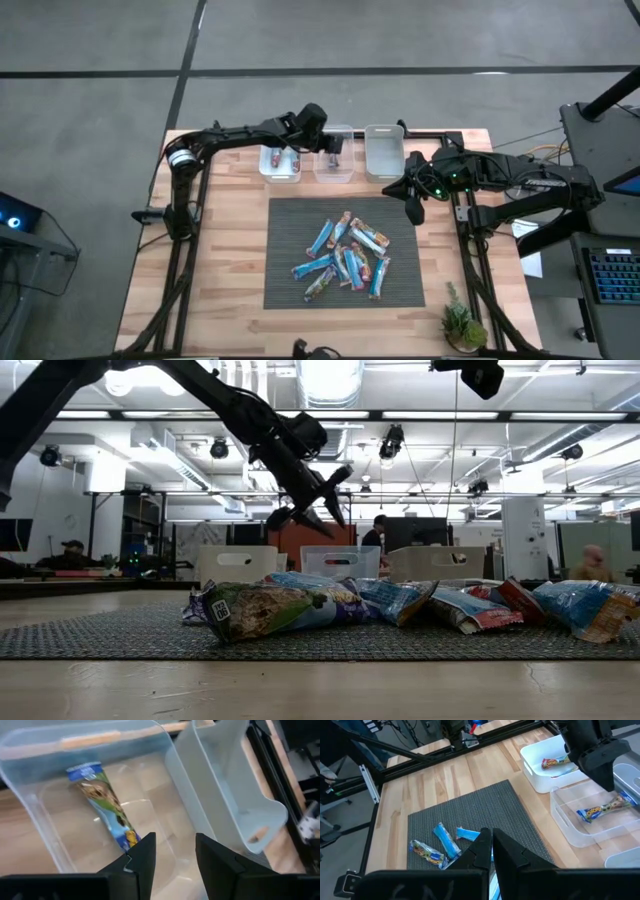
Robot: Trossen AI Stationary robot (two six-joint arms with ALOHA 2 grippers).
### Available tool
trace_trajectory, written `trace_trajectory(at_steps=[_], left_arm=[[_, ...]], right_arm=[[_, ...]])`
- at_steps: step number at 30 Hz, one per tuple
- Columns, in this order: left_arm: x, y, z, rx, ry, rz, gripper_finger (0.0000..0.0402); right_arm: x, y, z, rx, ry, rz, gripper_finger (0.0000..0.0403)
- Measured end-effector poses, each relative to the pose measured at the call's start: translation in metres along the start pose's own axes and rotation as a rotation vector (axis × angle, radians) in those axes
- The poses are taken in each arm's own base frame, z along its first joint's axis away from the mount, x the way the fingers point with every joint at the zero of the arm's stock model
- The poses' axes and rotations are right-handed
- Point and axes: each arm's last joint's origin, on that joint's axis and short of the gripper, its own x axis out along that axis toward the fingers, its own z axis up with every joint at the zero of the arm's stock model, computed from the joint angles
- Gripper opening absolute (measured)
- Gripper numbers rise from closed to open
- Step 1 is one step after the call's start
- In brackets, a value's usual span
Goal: Pick and place Granola Bars by type
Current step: Put the yellow granola bar into the gray bin
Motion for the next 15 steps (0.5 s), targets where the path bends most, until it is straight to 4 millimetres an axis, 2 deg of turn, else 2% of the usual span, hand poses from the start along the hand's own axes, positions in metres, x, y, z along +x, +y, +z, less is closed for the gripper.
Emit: trace_trajectory(at_steps=[5,15], left_arm=[[-0.015,-0.012,-0.002,0.025,-0.001,-0.03,0.0109],[-0.061,-0.033,-0.002,0.123,-0.023,-0.075,0.0014]], right_arm=[[0.0,0.0,0.0,-0.006,0.0,0.0,0.0008],[0.0,0.0,0.0,-0.013,-0.001,0.0,0.0008]])
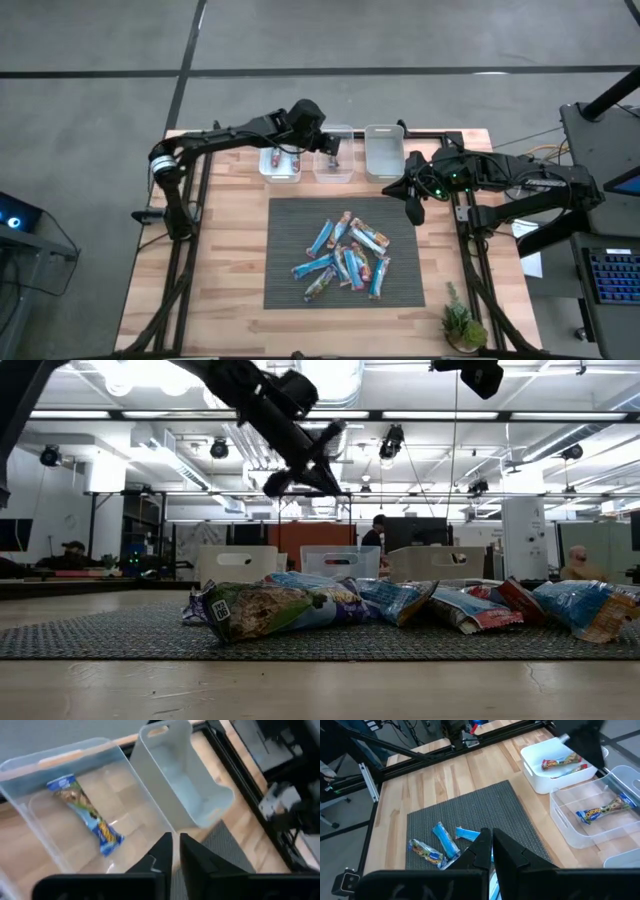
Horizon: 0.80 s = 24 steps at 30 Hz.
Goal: Pick and place Granola Bars by type
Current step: Put the yellow granola bar into the gray bin
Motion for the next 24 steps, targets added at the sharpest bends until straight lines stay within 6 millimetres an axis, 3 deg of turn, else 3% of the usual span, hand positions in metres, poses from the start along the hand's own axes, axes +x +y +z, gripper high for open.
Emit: trace_trajectory(at_steps=[13,24], left_arm=[[-0.084,-0.056,-0.015,0.186,-0.05,-0.161,0.0],[-0.16,-0.103,-0.05,0.42,-0.089,-0.39,0.0]], right_arm=[[0.0,0.0,0.0,0.0,-0.001,0.0,0.0008],[0.0,0.0,0.0,0.0,-0.001,0.0,0.0008]])
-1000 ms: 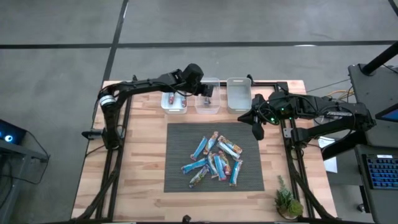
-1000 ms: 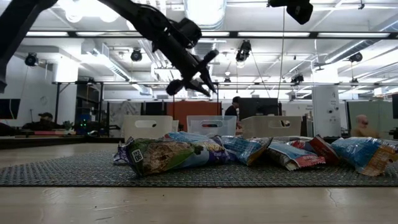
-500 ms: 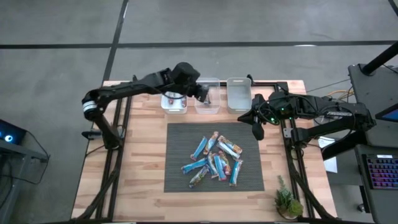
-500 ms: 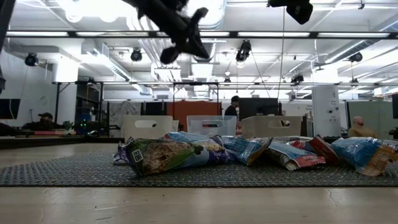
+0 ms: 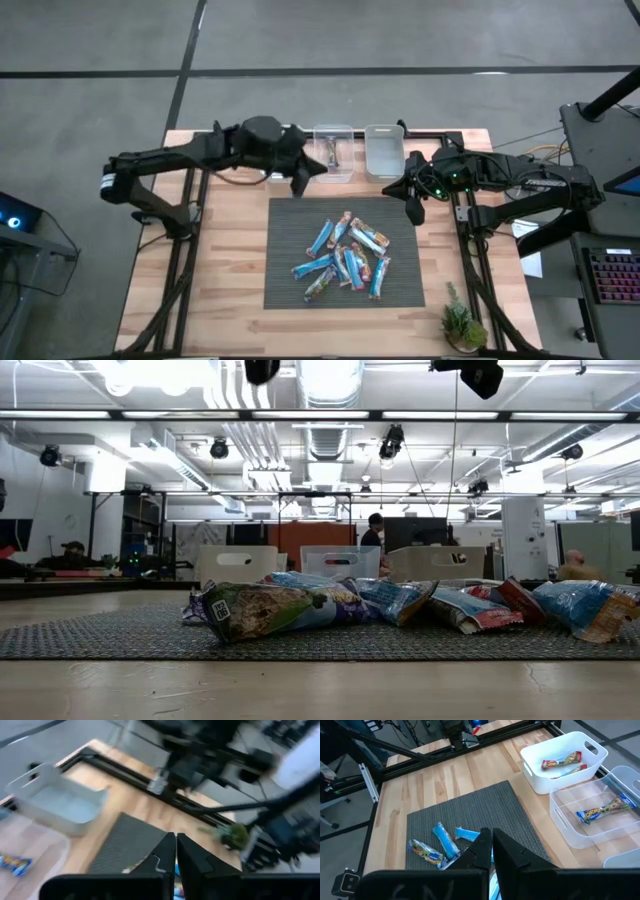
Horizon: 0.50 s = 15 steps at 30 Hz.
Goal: Pick and place Granola Bars by type
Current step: Put the yellow granola bar into the gray bin
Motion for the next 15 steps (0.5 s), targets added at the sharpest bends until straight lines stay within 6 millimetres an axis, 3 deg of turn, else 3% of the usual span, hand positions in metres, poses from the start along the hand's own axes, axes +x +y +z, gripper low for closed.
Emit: trace_trajectory(at_steps=[6,15], left_arm=[[-0.017,-0.034,-0.016,0.104,0.068,-0.102,0.0],[-0.023,-0.075,-0.038,0.227,0.128,-0.245,0.0]], right_arm=[[0.0,0.0,0.0,0.003,0.001,0.0,0.0008],[0.0,0.0,0.0,0.008,0.0,0.0,0.0008]])
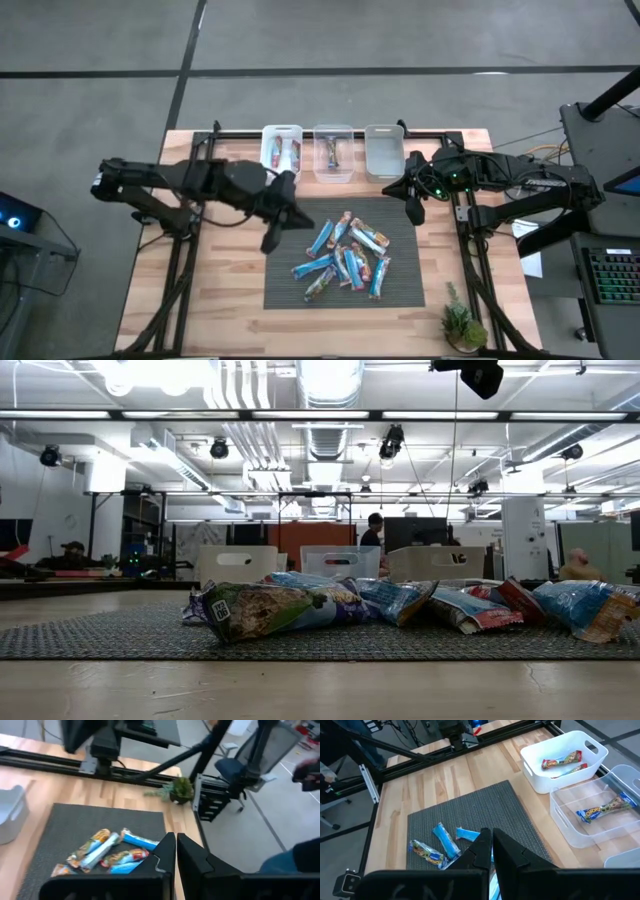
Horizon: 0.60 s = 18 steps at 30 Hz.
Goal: Pick and place Granola Bars by type
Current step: Put the yellow granola bar into the gray bin
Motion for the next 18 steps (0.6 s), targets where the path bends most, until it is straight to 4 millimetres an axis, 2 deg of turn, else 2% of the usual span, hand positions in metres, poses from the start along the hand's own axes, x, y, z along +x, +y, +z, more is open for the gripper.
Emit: trace_trajectory(at_steps=[8,12,18], left_arm=[[0.015,-0.009,-0.026,0.024,0.083,0.017,0.0],[0.022,-0.009,-0.039,0.036,0.126,0.025,0.0],[0.023,-0.009,-0.042,0.032,0.128,0.039,0.0]], right_arm=[[0.0,0.0,0.0,0.004,0.002,0.007,0.0008],[0.002,0.004,0.002,0.003,0.01,0.096,0.0008],[0.012,0.009,0.004,-0.001,0.036,0.221,0.0008]])
